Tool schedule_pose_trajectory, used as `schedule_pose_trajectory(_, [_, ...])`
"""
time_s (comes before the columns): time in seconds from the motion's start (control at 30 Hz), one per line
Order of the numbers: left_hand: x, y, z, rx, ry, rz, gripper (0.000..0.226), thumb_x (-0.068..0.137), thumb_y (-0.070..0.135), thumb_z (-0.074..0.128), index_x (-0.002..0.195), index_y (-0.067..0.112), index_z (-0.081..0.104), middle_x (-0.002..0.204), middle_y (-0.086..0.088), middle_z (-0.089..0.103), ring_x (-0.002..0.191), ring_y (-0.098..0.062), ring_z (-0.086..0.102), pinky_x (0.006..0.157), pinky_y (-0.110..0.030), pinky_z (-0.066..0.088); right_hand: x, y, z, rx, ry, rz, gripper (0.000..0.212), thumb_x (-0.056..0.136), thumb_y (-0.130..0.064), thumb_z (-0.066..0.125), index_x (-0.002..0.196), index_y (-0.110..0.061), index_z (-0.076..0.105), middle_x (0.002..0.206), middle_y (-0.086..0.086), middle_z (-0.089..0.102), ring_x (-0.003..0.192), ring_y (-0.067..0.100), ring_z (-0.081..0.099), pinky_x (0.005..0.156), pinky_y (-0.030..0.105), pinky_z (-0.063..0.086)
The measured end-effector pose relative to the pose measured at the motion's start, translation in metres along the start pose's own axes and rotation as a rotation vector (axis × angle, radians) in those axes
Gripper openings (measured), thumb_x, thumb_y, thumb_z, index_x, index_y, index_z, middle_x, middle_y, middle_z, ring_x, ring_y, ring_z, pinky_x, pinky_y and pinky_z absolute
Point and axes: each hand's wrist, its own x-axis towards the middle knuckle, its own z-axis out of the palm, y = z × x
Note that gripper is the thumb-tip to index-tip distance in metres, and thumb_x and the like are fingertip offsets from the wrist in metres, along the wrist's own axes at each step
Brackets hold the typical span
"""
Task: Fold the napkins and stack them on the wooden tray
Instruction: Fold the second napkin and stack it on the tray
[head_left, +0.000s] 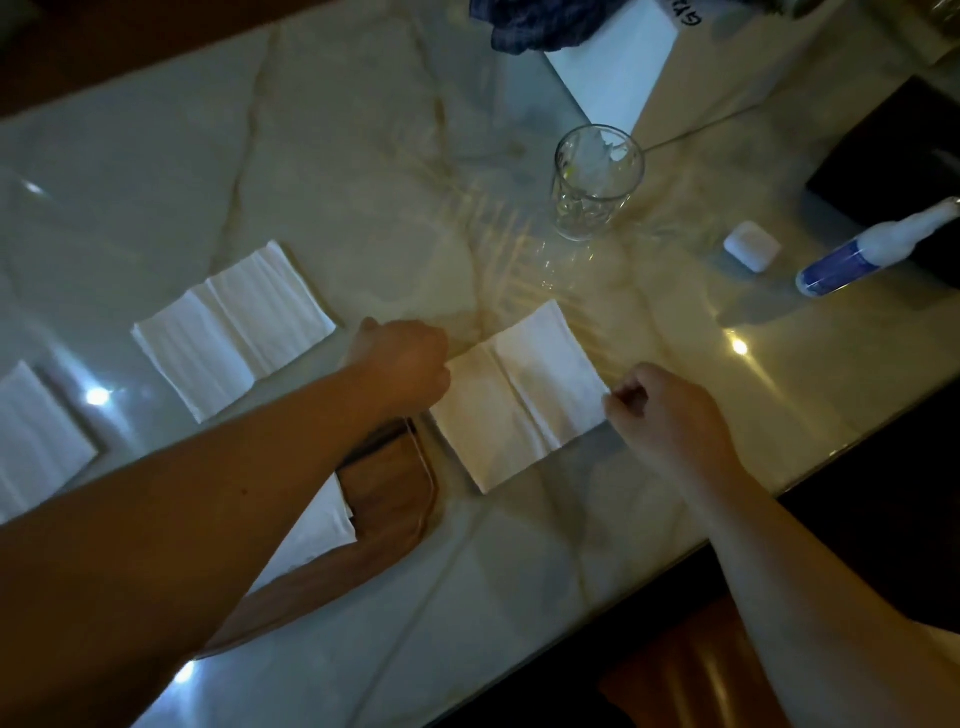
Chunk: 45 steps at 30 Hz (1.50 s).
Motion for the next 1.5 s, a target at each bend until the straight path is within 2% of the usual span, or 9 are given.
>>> schedule_pose_trajectory(0.27, [-0.058, 0.026, 0.018, -0.028, 0.179, 0.089, 0.022, 0.086, 0.04, 0.043, 0.075, 0.024, 0.053, 0.072, 0.002, 0.059, 0.062, -0.018, 0.053, 0.073, -0.039, 0.038, 0.054, -0.032, -0.022, 0.123, 0.04, -0.195, 0.011, 0.077, -0.024, 0.068, 0.074, -0.027, 0.058, 0.065, -0.013, 0.06, 0.066, 0.012, 0.059, 0.063, 0.026, 0.046])
schedule_pose_trajectory(0.37, [-0.07, 0.038, 0.018, -0.032, 0.158, 0.154, 0.024, 0.087, 0.045, 0.042, 0.072, 0.026, 0.042, 0.079, 0.001, 0.062, 0.072, -0.022, 0.057, 0.076, -0.039, 0.037, 0.062, -0.044, -0.025, 0.143, -0.015, -0.302, 0.011, 0.079, -0.021, 0.069, 0.075, -0.026, 0.059, 0.066, -0.014, 0.059, 0.061, 0.001, 0.055, 0.057, 0.011, 0.039])
schedule_pose_trajectory(0.47, [-0.068, 0.032, 0.009, -0.12, 0.337, 0.118, 0.024, 0.082, 0.044, 0.056, 0.088, 0.021, 0.052, 0.093, -0.006, 0.06, 0.083, -0.026, 0.056, 0.076, -0.041, 0.042, 0.059, -0.048, -0.026, 0.136, -0.088, -0.387, 0.009, 0.078, -0.018, 0.069, 0.076, -0.023, 0.061, 0.07, -0.011, 0.061, 0.059, -0.01, 0.053, 0.053, 0.004, 0.034])
schedule_pose_trajectory(0.53, [-0.061, 0.024, 0.0, -0.205, 0.48, 0.058, 0.048, 0.072, 0.04, 0.07, 0.108, 0.017, 0.049, 0.107, -0.012, 0.056, 0.095, -0.031, 0.054, 0.08, -0.046, 0.045, 0.054, -0.049, -0.027, 0.138, -0.119, -0.428, 0.011, 0.078, -0.016, 0.07, 0.077, -0.023, 0.062, 0.071, -0.012, 0.061, 0.062, -0.015, 0.053, 0.055, 0.003, 0.035])
schedule_pose_trajectory(0.67, [-0.041, 0.013, -0.014, -0.224, 0.405, 0.051, 0.086, 0.07, 0.047, 0.073, 0.137, 0.019, 0.028, 0.134, -0.013, 0.048, 0.122, -0.033, 0.043, 0.096, -0.051, 0.039, 0.037, -0.045, -0.031, 0.134, -0.133, -0.516, 0.011, 0.079, -0.016, 0.069, 0.077, -0.022, 0.062, 0.073, -0.013, 0.063, 0.07, -0.017, 0.054, 0.06, 0.003, 0.037])
schedule_pose_trajectory(0.83, [-0.04, 0.016, -0.018, -0.156, 0.299, 0.276, 0.022, 0.086, 0.034, 0.057, 0.097, 0.019, 0.069, 0.102, -0.005, 0.067, 0.092, -0.026, 0.058, 0.081, -0.042, 0.044, 0.019, -0.036, -0.037, 0.105, -0.135, -0.547, 0.01, 0.08, -0.02, 0.067, 0.078, -0.027, 0.061, 0.075, -0.014, 0.063, 0.076, -0.014, 0.053, 0.063, 0.006, 0.039])
schedule_pose_trajectory(1.03, [-0.071, 0.031, -0.006, -0.136, 0.372, 0.415, 0.016, 0.079, 0.025, 0.056, 0.073, 0.014, 0.066, 0.074, -0.007, 0.064, 0.068, -0.028, 0.057, 0.064, -0.04, 0.046, -0.005, -0.021, -0.039, 0.03, -0.139, -0.657, 0.012, 0.078, -0.015, 0.068, 0.082, -0.023, 0.06, 0.083, -0.012, 0.063, 0.079, 0.005, 0.055, 0.069, 0.031, 0.05])
schedule_pose_trajectory(1.33, [-0.088, 0.046, 0.015, -0.146, 0.272, 0.471, 0.03, 0.082, 0.045, 0.054, 0.082, 0.018, 0.066, 0.08, -0.005, 0.067, 0.073, -0.026, 0.06, 0.067, -0.036, 0.045, -0.023, -0.001, -0.026, -0.102, -0.248, -0.69, 0.012, 0.074, -0.027, 0.069, 0.079, -0.021, 0.061, 0.083, -0.005, 0.065, 0.08, 0.021, 0.064, 0.065, 0.036, 0.052])
schedule_pose_trajectory(1.5, [-0.071, 0.038, 0.012, -0.231, 0.263, 0.328, 0.025, 0.087, 0.037, 0.054, 0.089, 0.016, 0.067, 0.086, -0.007, 0.067, 0.076, -0.029, 0.06, 0.069, -0.041, 0.048, -0.011, 0.003, -0.016, 0.0, -0.155, -0.503, 0.017, 0.079, -0.037, 0.066, 0.082, -0.022, 0.06, 0.077, -0.007, 0.06, 0.073, 0.017, 0.06, 0.062, 0.031, 0.047])
